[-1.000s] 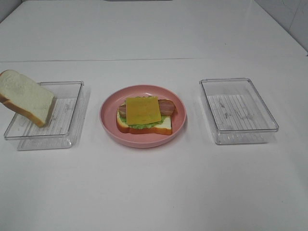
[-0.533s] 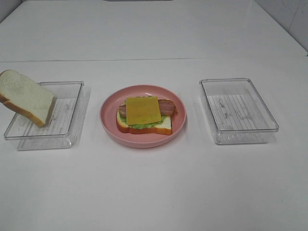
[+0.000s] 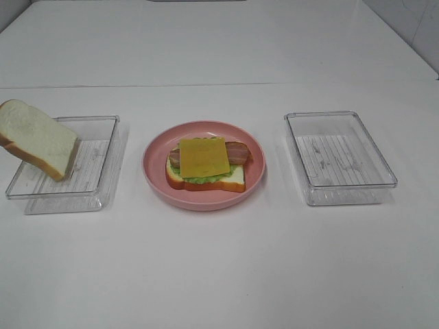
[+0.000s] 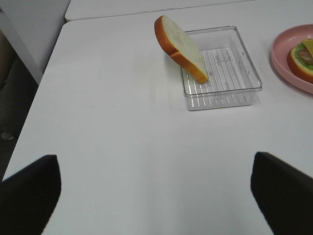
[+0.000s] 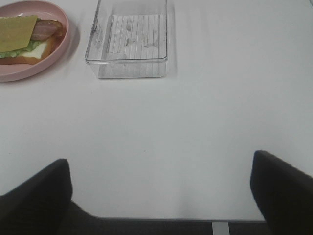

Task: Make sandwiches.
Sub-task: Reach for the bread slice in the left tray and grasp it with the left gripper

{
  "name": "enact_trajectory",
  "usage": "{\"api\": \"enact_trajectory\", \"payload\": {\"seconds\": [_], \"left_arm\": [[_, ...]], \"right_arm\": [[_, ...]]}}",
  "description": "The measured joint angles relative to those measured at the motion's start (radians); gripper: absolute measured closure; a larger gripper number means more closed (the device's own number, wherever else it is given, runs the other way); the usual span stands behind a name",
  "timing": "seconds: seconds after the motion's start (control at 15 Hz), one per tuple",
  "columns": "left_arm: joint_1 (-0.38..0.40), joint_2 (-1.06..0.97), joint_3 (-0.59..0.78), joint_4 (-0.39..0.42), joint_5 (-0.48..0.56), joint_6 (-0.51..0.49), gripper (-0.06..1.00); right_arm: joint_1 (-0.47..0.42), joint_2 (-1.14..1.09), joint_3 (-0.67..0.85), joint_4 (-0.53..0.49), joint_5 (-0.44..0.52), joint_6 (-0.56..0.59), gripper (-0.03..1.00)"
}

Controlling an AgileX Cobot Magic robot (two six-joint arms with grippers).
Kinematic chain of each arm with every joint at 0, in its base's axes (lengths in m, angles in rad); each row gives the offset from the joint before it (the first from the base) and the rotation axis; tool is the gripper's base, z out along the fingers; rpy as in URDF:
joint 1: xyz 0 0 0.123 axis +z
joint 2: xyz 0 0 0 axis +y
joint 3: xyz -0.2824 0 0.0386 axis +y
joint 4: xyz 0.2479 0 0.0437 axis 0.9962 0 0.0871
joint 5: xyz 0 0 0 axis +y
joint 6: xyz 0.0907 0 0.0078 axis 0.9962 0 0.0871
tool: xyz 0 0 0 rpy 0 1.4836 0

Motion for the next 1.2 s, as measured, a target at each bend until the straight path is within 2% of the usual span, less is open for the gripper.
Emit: {"api": "enact_trajectory", "payload": {"seconds": [1.2], "left_arm": [[0.0, 0.001, 0.0, 0.0, 0.0, 0.0, -0.03]], "right_arm": [[0.0, -0.029, 0.0, -0.002, 0.001, 0.0, 0.02]]}}
